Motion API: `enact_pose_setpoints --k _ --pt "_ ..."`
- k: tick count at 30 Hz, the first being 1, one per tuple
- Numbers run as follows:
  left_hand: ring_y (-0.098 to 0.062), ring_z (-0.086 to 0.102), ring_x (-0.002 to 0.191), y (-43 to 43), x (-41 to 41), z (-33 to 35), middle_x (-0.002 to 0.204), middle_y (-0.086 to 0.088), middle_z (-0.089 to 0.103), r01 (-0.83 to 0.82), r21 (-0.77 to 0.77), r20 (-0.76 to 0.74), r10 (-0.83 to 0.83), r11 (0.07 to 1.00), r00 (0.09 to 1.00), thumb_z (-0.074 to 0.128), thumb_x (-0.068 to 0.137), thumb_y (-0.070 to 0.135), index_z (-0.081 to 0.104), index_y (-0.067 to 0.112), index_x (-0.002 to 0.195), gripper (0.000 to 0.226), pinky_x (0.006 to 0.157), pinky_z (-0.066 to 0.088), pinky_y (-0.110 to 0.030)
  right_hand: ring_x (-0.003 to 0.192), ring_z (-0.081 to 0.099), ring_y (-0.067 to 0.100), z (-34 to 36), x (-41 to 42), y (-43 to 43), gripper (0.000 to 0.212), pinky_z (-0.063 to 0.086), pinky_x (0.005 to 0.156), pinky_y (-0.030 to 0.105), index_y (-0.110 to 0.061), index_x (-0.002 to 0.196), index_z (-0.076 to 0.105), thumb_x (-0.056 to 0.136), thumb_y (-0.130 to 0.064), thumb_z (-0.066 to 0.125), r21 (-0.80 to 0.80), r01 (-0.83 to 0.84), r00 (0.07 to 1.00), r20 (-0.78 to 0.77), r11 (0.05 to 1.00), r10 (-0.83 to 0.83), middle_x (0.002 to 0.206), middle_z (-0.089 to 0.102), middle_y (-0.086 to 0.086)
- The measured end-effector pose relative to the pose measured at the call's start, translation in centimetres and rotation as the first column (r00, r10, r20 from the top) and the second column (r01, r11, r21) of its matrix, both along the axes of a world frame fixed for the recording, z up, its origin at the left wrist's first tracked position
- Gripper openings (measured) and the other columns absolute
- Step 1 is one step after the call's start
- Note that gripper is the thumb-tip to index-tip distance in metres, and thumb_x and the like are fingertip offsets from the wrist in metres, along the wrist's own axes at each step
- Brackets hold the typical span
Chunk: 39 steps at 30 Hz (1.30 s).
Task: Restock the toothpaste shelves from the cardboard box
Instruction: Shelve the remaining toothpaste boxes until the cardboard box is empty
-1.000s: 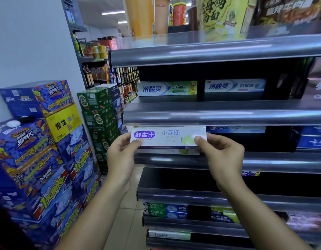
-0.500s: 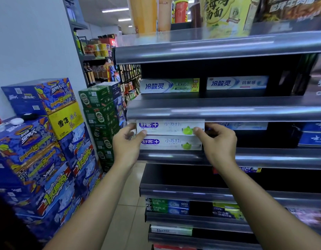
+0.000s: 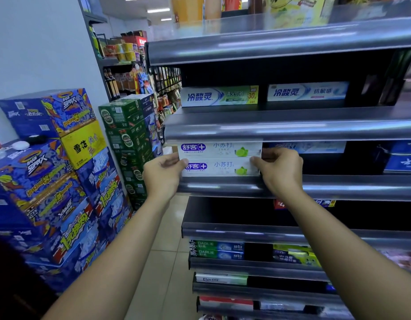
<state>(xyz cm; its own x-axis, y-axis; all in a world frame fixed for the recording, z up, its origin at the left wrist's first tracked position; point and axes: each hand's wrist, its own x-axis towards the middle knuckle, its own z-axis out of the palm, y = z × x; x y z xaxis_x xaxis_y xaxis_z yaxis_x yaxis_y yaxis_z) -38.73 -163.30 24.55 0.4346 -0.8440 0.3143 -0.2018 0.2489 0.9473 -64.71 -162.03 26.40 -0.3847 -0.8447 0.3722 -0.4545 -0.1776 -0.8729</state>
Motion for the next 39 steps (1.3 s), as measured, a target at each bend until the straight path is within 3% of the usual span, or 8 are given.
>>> enact_pose_setpoints --k 12,16,19,21,26,29,33,39 --pt "0.009 0.069 0.078 -0.2 0.3 -0.5 0.089 0.017 0.073 -0.066 -0.076 0.085 0.072 0.995 0.994 0.086 0.081 0.029 0.076 0.019 0.112 0.034 0.082 0.06 -0.02 0.097 0.069 0.026 0.2 0.7 1.2 0.031 0.053 0.085 0.031 -0.012 0.106 0.075 0.085 -0.034 0.075 -0.055 0.077 0.975 -0.205 0.996 -0.086 0.1 0.076 0.006" --pt "-0.01 0.068 0.09 3.0 0.7 -4.8 0.105 -0.005 0.072 -0.152 -0.327 0.07 0.184 0.933 0.98 0.078 0.087 0.028 0.069 0.032 0.109 0.024 0.081 0.057 -0.025 0.094 0.064 0.008 -3.2 -0.8 5.7 0.028 0.045 0.089 0.013 -0.007 0.111 0.074 0.089 -0.024 0.072 -0.363 0.07 0.945 -0.275 0.929 -0.179 0.104 0.074 0.004" --pt "-0.027 0.065 0.093 6.7 -0.3 -10.7 0.105 -0.02 0.066 -0.084 -0.349 0.225 0.17 0.933 0.959 0.072 0.095 0.027 0.066 0.033 0.11 0.017 0.08 0.053 -0.032 0.087 0.063 0.008 -8.1 -3.2 9.6 0.016 0.049 0.083 0.016 -0.004 0.102 0.075 0.092 -0.016 0.07 -0.368 0.016 0.949 -0.288 0.93 -0.13 0.093 0.074 0.005" --pt "-0.022 0.062 0.09 9.4 -1.9 -15.5 0.101 -0.01 0.065 -0.01 -0.238 0.314 0.087 0.971 0.945 0.069 0.098 0.025 0.067 0.025 0.11 0.012 0.078 0.05 -0.031 0.085 0.066 0.014 -12.3 -5.5 12.0 0.012 0.052 0.079 0.025 -0.003 0.098 0.075 0.091 -0.012 0.07 -0.257 0.006 0.957 -0.279 0.966 -0.081 0.091 0.074 0.007" --pt "-0.022 0.061 0.081 15.9 -9.4 -27.7 0.09 0.012 0.064 0.094 0.25 0.289 -0.167 0.964 0.943 0.072 0.085 0.016 0.064 0.058 0.098 0.045 0.072 0.051 -0.034 0.077 0.068 0.013 -24.9 -12.6 16.0 0.011 0.056 0.076 0.036 -0.009 0.097 0.078 0.088 -0.009 0.072 0.247 0.001 0.989 -0.145 0.969 0.036 0.083 0.071 -0.005" --pt "-0.012 0.061 0.072 19.7 -14.6 -35.5 0.083 0.008 0.067 0.141 0.526 0.185 -0.274 0.839 0.944 0.076 0.085 0.0 0.068 0.044 0.094 0.046 0.068 0.05 -0.031 0.082 0.072 0.021 -33.3 -17.4 18.0 0.014 0.057 0.08 0.036 -0.009 0.1 0.078 0.087 -0.01 0.072 0.543 -0.048 0.996 -0.04 0.838 0.083 0.085 0.075 0.003" --pt "0.001 0.061 0.065 24.1 -20.9 -45.9 0.079 0.024 0.069 0.11 0.767 0.153 -0.347 0.632 0.925 0.076 0.08 -0.001 0.067 0.038 0.086 0.041 0.071 0.054 -0.028 0.085 0.07 0.021 -44.5 -22.5 20.9 0.011 0.044 0.069 0.012 -0.01 0.094 0.078 0.084 -0.012 0.073 0.812 -0.114 0.993 0.078 0.572 0.087 0.09 0.077 0.005" --pt "-0.021 0.068 0.094 28.5 -28.1 -61.1 0.086 0.015 0.064 0.101 0.955 0.052 -0.494 0.278 0.868 0.071 0.08 0.027 0.069 0.028 0.111 0.031 0.085 0.051 -0.031 0.092 0.071 0.035 -60.0 -25.6 25.2 0.006 0.059 0.082 0.044 -0.011 0.086 0.077 0.082 -0.009 0.073 0.941 -0.198 0.956 0.248 0.276 -0.159 0.09 0.075 0.01"
